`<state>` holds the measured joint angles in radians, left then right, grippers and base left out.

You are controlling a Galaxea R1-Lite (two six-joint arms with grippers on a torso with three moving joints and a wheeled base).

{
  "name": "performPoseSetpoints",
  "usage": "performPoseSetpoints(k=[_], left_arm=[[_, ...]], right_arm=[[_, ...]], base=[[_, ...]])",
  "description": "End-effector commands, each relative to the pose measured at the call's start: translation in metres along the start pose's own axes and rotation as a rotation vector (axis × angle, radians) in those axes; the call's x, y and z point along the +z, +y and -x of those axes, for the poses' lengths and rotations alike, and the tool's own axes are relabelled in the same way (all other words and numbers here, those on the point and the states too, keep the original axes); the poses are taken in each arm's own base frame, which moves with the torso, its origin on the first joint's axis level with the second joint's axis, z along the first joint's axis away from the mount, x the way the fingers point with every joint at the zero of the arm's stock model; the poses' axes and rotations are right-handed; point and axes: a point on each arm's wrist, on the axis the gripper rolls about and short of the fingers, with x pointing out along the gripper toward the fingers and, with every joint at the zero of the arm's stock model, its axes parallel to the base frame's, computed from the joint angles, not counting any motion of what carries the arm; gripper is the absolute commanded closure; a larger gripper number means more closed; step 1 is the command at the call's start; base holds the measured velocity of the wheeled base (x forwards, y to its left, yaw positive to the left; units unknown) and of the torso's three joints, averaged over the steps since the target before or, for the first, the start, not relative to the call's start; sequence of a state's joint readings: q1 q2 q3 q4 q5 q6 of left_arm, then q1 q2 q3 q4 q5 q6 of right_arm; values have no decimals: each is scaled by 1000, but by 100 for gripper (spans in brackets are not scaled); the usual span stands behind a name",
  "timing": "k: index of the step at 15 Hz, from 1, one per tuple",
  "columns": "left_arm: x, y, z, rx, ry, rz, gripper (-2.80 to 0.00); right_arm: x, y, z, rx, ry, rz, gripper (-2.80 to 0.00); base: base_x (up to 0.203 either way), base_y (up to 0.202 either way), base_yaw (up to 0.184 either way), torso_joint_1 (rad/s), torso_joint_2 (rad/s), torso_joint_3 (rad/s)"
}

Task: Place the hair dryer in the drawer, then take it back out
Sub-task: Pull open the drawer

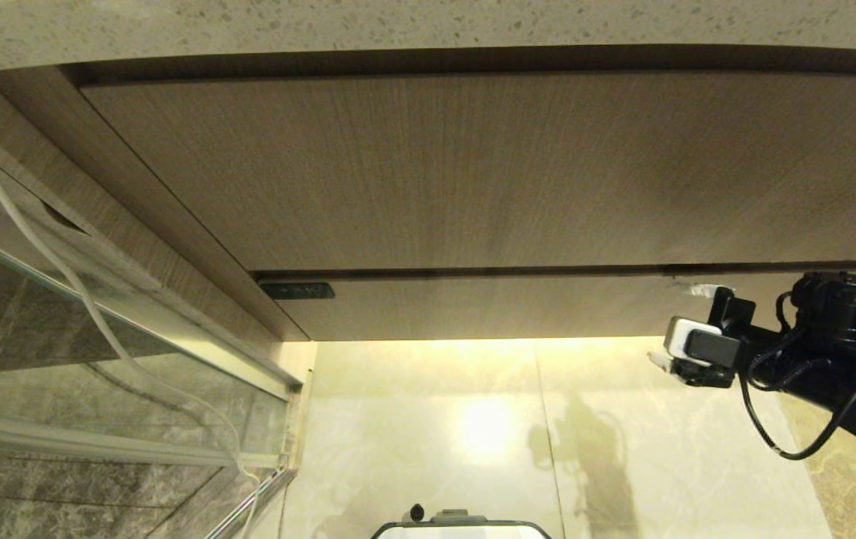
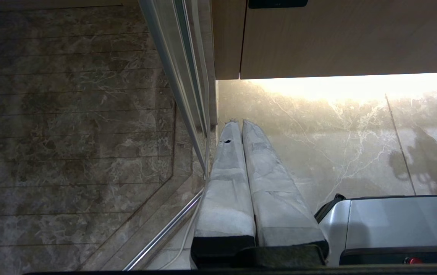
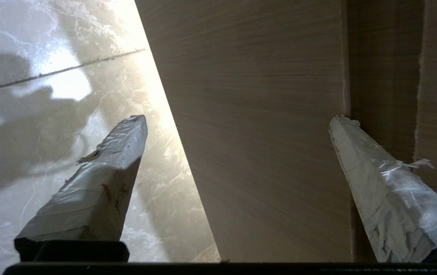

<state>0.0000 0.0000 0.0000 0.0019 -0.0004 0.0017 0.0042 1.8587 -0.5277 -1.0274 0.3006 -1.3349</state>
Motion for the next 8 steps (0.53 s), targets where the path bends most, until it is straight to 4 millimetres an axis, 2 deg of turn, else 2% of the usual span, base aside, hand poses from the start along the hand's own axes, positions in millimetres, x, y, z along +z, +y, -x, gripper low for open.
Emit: performPoseSetpoints(k=[1,8], left_arm=[[0,0,0,0,0,0,0],[0,0,0,0,0,0,0]], right_arm=[[-1,-2,-4,-8,-14,9,-280],[1,-10,-8,-56,-82,19,-280]], base=[[0,0,0,0,0,0],[0,0,0,0,0,0]])
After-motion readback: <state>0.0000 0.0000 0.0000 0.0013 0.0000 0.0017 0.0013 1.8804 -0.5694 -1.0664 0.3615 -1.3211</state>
